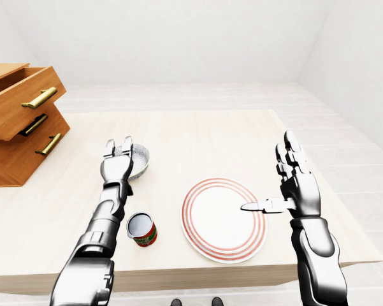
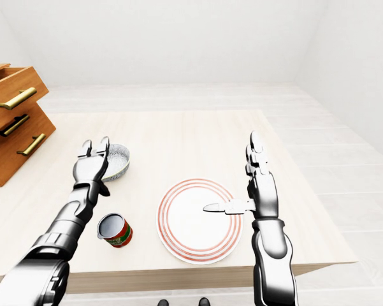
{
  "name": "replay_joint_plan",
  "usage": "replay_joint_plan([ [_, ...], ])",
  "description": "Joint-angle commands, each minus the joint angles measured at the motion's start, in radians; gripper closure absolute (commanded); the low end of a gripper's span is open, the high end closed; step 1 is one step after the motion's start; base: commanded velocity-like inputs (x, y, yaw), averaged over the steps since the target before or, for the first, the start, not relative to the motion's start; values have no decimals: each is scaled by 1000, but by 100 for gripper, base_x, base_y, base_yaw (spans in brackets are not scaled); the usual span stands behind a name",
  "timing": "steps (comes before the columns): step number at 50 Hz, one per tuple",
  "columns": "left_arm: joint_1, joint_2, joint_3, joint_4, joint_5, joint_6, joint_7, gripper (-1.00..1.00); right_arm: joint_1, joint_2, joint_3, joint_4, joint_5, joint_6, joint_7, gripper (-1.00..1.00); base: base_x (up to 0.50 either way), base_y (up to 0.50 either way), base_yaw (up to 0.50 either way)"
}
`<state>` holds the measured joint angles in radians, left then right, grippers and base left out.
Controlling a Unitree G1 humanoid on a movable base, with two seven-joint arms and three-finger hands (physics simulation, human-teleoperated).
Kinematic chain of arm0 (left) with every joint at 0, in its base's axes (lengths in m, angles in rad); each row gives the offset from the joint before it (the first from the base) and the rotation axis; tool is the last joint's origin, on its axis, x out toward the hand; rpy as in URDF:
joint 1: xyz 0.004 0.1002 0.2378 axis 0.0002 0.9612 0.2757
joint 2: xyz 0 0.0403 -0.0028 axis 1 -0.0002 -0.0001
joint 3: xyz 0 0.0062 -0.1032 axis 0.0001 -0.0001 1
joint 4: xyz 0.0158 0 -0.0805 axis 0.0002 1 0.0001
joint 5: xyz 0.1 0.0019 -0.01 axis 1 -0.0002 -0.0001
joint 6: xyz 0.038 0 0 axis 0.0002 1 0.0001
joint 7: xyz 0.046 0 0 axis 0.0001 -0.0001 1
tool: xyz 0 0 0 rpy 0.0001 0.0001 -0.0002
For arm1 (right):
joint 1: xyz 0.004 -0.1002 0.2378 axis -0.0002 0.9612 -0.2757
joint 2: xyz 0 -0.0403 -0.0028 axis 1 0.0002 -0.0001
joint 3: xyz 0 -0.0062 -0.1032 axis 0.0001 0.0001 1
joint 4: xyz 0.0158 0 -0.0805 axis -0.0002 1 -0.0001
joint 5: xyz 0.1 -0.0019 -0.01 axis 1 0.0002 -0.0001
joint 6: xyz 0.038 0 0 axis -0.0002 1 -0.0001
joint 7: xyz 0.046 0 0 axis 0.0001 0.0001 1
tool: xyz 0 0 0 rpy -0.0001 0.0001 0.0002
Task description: Put the bowl on the plate.
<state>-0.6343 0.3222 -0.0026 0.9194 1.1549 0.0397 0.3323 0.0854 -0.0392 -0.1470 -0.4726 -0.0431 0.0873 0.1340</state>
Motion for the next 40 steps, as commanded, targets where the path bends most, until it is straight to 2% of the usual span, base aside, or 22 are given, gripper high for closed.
replay_joint_plan([
  [1, -32, -3, -15, 102, -11, -16, 58, -100, 2, 1, 0, -3, -3, 0, 2, -100, 0, 0, 0],
  [26, -62, -21, -51, 252, -24, -29, 153, -100, -4, 1, -4, 31, 3, 0, -5, -100, 0, 0, 0],
  [40, -72, -25, -61, 288, -31, -31, 170, -100, -6, -1, -4, 40, 3, 0, -6, -100, 0, 0, 0],
])
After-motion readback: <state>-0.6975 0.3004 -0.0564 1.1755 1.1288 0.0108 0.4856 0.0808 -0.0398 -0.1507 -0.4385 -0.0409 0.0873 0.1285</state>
